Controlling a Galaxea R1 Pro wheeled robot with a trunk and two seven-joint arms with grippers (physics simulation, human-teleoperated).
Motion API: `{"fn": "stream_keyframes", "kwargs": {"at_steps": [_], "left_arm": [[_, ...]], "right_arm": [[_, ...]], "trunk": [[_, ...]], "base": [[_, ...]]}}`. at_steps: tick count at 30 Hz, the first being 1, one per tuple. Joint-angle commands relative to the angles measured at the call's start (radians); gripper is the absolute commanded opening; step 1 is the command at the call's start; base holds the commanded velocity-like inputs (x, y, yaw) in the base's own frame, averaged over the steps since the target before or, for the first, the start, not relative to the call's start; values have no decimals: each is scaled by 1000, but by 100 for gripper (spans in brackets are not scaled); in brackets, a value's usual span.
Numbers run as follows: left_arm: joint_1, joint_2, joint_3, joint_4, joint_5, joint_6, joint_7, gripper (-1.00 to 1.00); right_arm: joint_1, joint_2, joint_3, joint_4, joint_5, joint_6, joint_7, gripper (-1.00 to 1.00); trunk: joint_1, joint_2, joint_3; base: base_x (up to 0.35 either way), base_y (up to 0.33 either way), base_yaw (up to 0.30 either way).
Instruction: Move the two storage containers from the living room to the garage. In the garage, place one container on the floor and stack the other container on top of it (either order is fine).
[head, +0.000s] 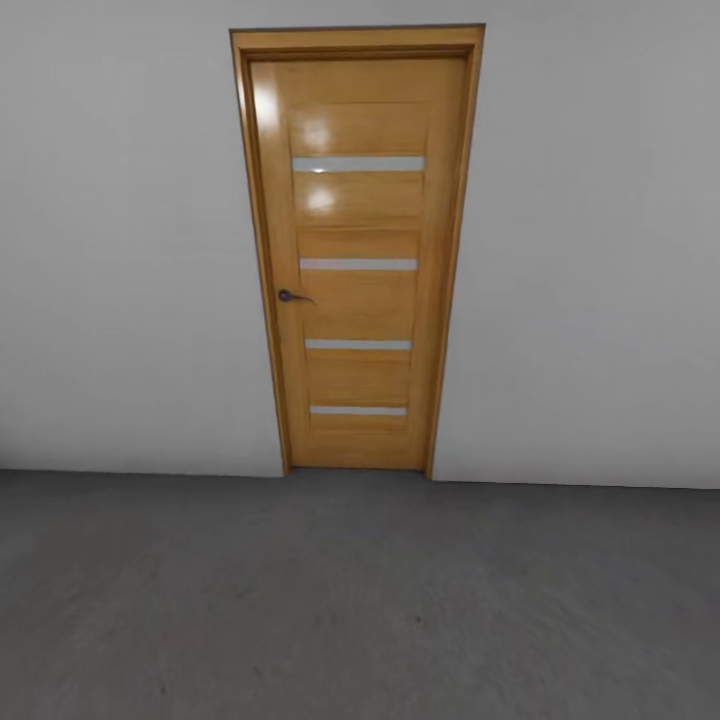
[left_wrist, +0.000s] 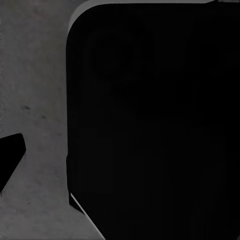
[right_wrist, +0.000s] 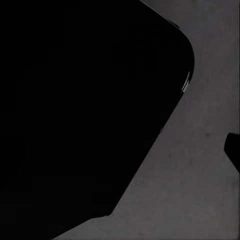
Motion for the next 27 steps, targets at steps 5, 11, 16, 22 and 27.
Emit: {"fn": "stream_keyframes", "kwargs": {"at_steps": [5, 11, 16, 22, 27], "left_arm": [[0, 0, 0, 0, 6, -1, 0, 100], [0, 0, 0, 0, 8, -1, 0, 100], [0, 0, 0, 0, 9, -1, 0, 100], [0, 0, 0, 0, 10, -1, 0, 100], [0, 0, 0, 0, 10, -1, 0, 100]], "right_arm": [[0, 0, 4, 0, -4, -3, 0, 100], [0, -1, 4, 0, -4, -3, 0, 100], [0, -1, 4, 0, -4, -3, 1, 100], [0, -1, 4, 0, -4, -3, 0, 100], [0, -1, 4, 0, -4, -3, 0, 100]], "trunk": [[1, 0, -1], [1, 0, -1], [1, 0, -1], [1, 0, -1], [1, 0, -1]], "base": [[323, 0, 0], [323, 1, 0], [323, 53, 0], [323, 103, 0], [323, 111, 0]]}}
